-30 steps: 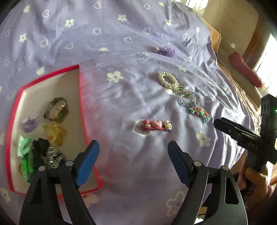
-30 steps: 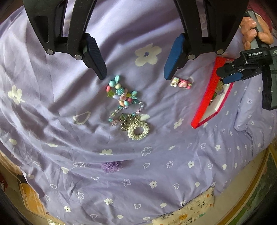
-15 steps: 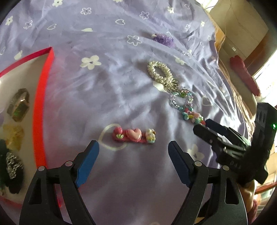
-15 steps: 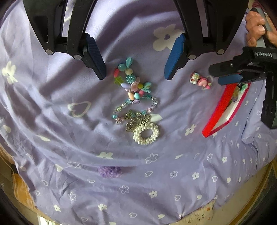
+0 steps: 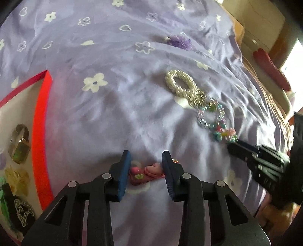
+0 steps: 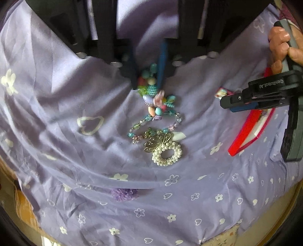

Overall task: Organize jewelry
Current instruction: 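Grasp the pink heart clip with left tool while right tool grasps beaded bracelet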

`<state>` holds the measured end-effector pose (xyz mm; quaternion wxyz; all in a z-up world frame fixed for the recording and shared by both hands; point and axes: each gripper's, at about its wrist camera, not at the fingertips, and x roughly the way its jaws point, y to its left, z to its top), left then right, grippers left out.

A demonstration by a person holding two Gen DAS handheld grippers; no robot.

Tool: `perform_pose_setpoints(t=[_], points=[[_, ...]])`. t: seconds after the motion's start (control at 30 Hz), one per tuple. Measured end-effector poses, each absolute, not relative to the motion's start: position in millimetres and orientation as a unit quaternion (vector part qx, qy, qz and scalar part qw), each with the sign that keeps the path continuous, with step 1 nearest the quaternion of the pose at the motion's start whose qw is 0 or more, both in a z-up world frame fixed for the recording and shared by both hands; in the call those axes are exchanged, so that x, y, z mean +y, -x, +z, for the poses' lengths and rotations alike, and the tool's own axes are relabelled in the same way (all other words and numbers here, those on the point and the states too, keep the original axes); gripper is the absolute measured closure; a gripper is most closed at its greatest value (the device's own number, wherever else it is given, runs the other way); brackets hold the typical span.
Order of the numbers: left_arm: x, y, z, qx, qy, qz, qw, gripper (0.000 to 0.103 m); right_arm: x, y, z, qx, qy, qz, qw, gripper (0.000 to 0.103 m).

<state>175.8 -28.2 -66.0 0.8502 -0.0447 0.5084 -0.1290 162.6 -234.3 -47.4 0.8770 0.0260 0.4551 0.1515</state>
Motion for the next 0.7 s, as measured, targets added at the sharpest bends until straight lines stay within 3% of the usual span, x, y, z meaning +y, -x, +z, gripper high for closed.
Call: perform_pose_setpoints(t=[0.13,0.43,0.53,0.7], points=[[-22,-163,-66,0.512,0.043,-0.149,0.845,0.070,-236,-158,-46,0.458,-0.043,0.161,0.873,0.089],[-20,-137,-56,0.515,0.001,-0.186,0.837,0.056,-237,-154,-45,0.462,-0.071,0.175,0.866,0.089],[-23,-132,-58,0.522,-0.017,-0.184,0.833,0.036,-237,-154,-46,0.464,-0.072,0.175,0.866,0.089],[-23,-123,-61,0.528,-0.003,-0.165,0.833,0.033,-235,-153,-46,0.465,-0.071,0.177,0.865,0.088]])
